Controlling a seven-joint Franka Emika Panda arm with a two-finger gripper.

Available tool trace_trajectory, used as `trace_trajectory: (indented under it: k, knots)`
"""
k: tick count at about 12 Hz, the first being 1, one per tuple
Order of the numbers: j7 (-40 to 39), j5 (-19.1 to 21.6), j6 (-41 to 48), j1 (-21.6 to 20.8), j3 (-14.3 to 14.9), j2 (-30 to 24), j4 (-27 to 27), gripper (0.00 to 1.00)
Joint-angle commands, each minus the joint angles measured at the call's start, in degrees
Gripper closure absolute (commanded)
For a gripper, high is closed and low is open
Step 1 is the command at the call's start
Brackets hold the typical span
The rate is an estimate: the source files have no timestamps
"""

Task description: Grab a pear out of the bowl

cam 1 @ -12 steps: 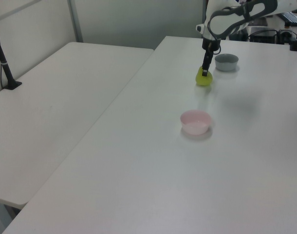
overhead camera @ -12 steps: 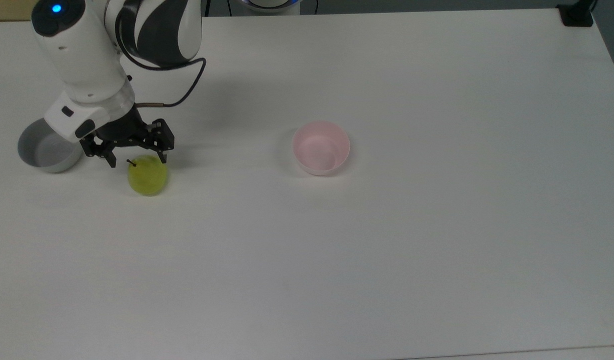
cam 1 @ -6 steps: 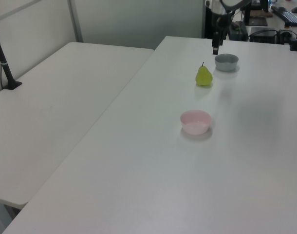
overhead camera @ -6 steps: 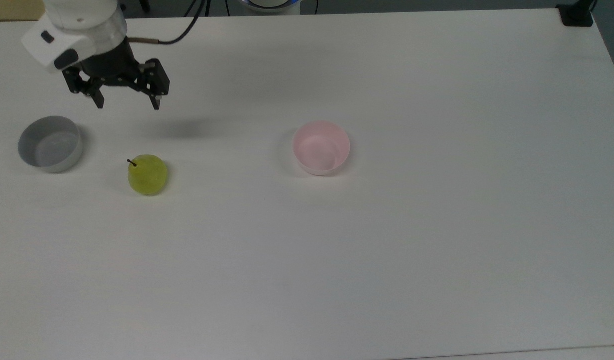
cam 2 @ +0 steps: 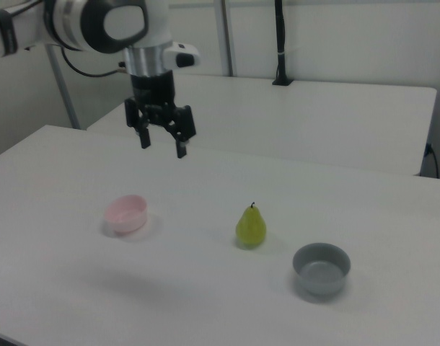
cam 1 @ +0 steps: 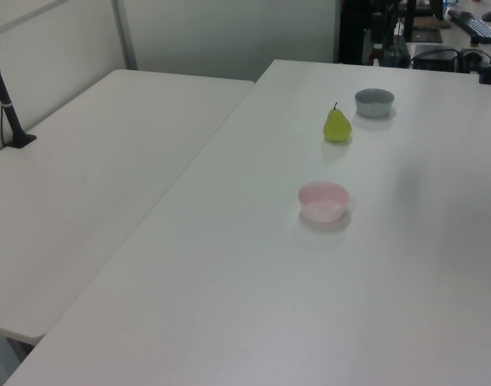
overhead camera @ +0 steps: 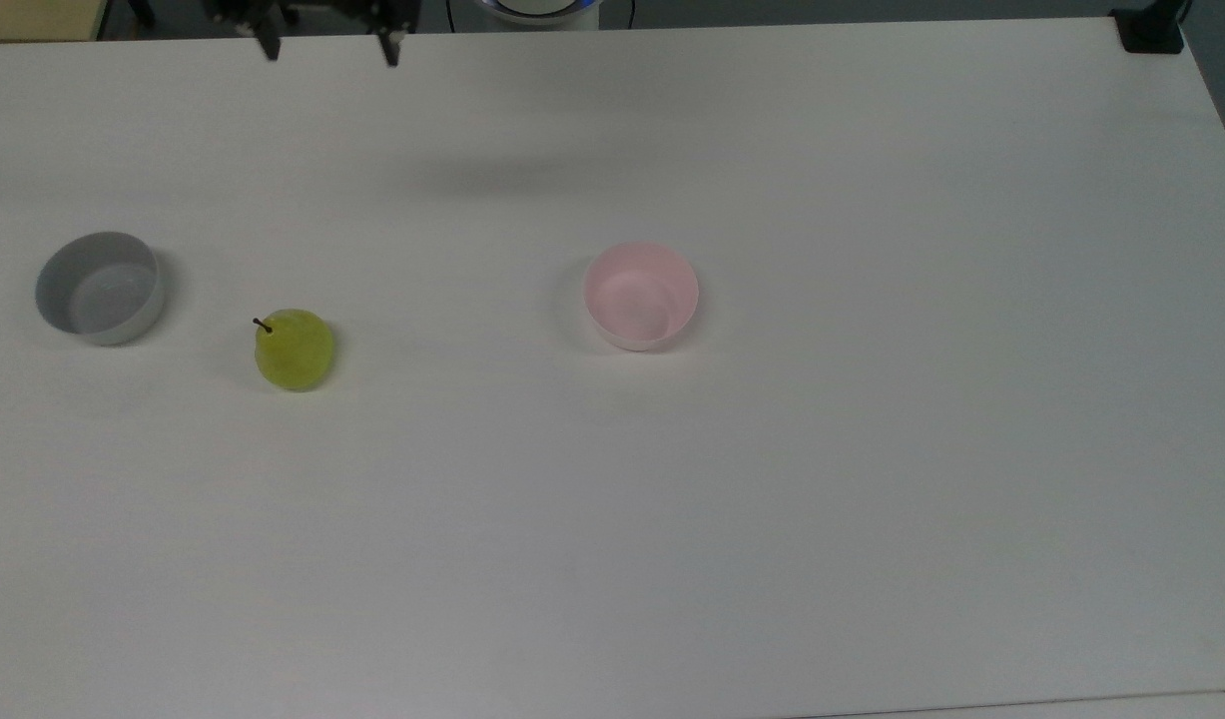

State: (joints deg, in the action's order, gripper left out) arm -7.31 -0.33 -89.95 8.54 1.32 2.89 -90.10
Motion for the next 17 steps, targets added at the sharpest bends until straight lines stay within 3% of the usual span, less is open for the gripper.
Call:
trace_trajectory:
  k: [1, 3, 5, 8, 10, 17]
  knots:
    - [7.0, 0.9, 3.6, -2.7, -1.0, -4.0, -1.1, 0.00]
    - [5.5, 4.0, 3.1, -3.4, -0.4, -5.9, -2.4, 0.00]
    - [-2.3, 6.0, 1.2, -3.5, 1.6, -6.0, -3.1, 0.00]
    - [-4.4, 4.3, -6.6, -4.5, 2.5, -5.7, -4.4, 0.00]
    - [-5.0, 2.2, -7.6, -4.7, 2.5, -4.9, -4.2, 0.00]
    - [-3.6, 2.4, -7.4, -5.6, 2.5, -4.2, -3.9, 0.00]
